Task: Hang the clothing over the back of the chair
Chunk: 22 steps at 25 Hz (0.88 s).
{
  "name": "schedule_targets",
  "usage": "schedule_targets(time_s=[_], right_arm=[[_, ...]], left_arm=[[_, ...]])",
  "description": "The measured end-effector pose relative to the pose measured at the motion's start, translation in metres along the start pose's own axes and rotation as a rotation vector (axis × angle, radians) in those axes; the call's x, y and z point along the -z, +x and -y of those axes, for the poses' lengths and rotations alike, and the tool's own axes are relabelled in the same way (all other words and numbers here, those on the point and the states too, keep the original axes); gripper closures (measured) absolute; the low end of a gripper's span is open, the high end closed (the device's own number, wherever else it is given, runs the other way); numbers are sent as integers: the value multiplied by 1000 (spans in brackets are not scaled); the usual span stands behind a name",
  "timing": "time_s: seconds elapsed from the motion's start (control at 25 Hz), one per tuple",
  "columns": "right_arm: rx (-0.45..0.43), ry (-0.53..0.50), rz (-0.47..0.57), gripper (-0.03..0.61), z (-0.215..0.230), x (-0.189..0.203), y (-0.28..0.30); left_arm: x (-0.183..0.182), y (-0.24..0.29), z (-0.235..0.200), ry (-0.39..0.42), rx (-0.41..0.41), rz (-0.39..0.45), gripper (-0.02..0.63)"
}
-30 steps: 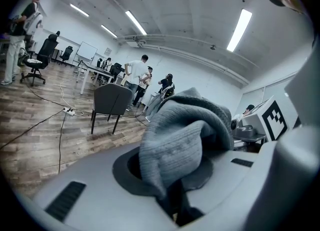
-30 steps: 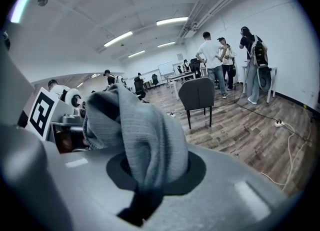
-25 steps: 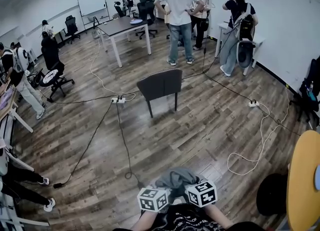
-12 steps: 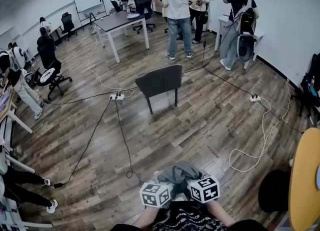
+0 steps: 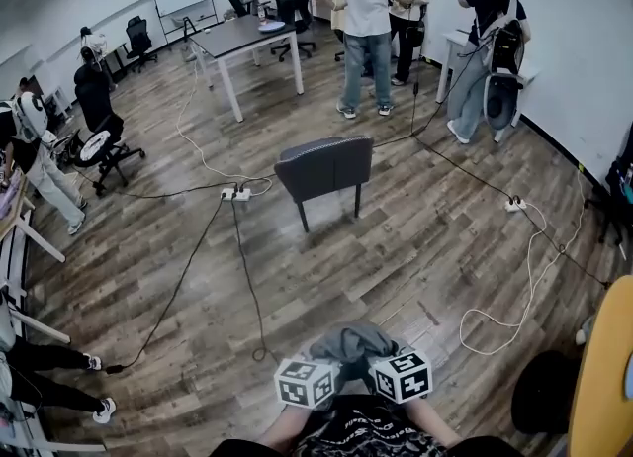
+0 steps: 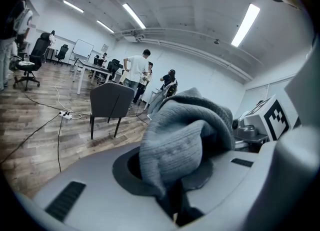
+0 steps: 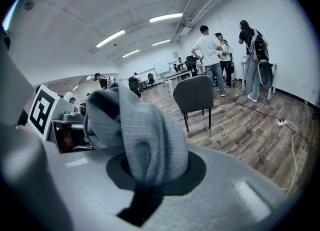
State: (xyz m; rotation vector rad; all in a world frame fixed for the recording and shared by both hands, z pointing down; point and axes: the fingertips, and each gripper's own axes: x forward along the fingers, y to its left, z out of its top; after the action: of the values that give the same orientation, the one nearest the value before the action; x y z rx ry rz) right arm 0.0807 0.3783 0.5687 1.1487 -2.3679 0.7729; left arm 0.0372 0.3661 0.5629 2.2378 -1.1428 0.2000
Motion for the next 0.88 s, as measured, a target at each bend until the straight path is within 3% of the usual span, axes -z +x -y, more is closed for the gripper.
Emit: schedule_targets(time_s=[0.28,0.88], right_arm=[[-10,-11,-18,520,17,-33,40],[68,22,-10,518,35,-97,116]], left_arm=[[-34,29,-35,26,7,-22,549],[-99,75,-105,87,85,-60,549]])
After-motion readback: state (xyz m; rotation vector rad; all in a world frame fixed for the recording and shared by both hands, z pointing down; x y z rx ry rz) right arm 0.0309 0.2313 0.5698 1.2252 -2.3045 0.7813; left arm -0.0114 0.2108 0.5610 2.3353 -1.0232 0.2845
